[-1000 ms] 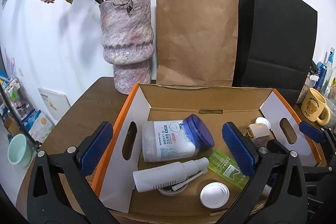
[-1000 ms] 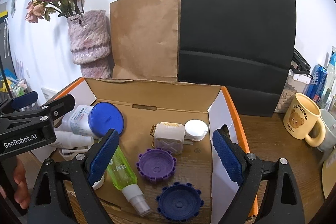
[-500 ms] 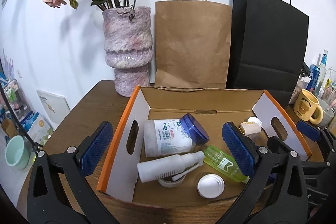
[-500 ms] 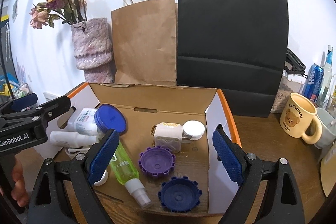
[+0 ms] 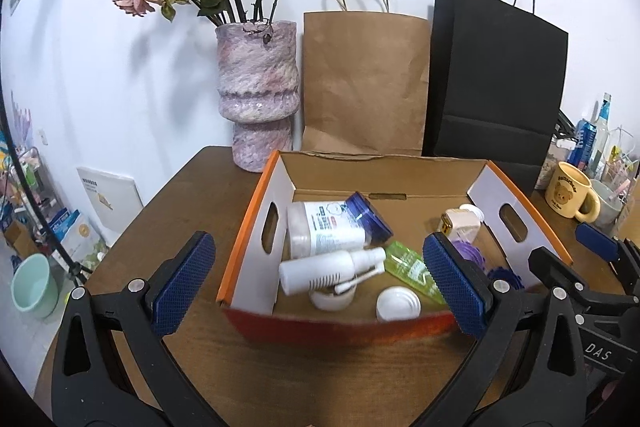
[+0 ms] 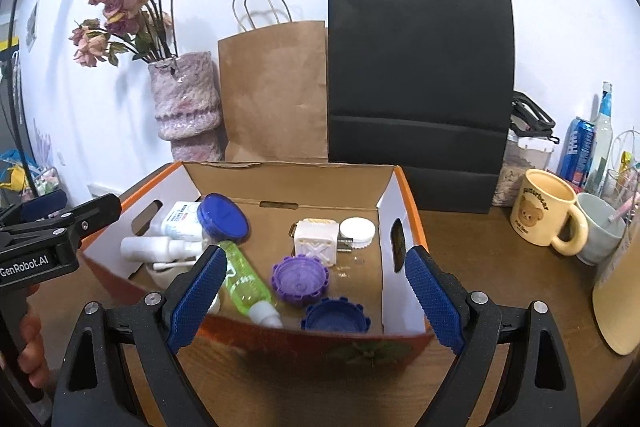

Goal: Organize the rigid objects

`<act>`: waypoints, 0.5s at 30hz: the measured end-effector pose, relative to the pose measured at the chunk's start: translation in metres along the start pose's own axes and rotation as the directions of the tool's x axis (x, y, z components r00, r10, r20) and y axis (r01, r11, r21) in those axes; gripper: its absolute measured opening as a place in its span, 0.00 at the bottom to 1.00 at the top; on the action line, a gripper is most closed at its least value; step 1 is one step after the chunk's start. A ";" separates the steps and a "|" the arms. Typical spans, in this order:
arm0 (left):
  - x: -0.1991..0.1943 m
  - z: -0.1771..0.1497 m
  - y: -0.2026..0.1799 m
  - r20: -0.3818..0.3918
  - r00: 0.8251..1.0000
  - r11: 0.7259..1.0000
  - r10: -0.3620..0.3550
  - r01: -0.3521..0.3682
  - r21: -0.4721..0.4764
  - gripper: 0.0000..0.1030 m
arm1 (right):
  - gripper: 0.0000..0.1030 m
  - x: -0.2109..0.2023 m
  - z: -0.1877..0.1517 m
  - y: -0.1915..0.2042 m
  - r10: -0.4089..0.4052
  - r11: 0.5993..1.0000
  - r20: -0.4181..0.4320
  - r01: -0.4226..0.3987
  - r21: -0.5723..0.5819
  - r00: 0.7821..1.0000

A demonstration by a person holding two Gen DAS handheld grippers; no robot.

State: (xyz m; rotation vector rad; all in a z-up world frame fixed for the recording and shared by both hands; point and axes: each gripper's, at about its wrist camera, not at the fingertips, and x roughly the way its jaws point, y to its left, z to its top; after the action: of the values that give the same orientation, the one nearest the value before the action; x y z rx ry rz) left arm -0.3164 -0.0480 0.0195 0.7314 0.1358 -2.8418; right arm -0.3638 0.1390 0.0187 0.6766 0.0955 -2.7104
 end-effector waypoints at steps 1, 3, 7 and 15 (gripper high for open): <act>-0.004 -0.002 0.000 0.001 1.000 1.000 -0.002 0.002 0.001 1.00 | 0.92 -0.006 -0.002 0.002 0.000 1.000 0.002 0.000 -0.005 1.000; -0.012 -0.006 0.001 0.003 1.000 1.000 -0.005 0.005 0.000 1.00 | 0.92 -0.016 -0.005 0.004 -0.002 1.000 0.004 0.002 -0.009 1.000; -0.030 -0.012 0.003 0.013 1.000 1.000 -0.008 0.008 0.003 1.00 | 0.86 -0.038 -0.012 0.009 -0.006 1.000 0.018 0.007 -0.016 1.000; -0.078 -0.025 0.003 0.044 0.999 1.000 -0.014 0.014 0.018 1.00 | 0.36 -0.082 -0.025 0.021 0.024 0.999 0.020 -0.024 -0.035 1.000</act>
State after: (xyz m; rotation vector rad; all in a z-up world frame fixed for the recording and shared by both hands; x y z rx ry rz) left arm -0.2374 -0.0338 0.0351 0.6728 0.1093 -2.8737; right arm -0.2773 0.1488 0.0349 0.6356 0.1288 -2.6855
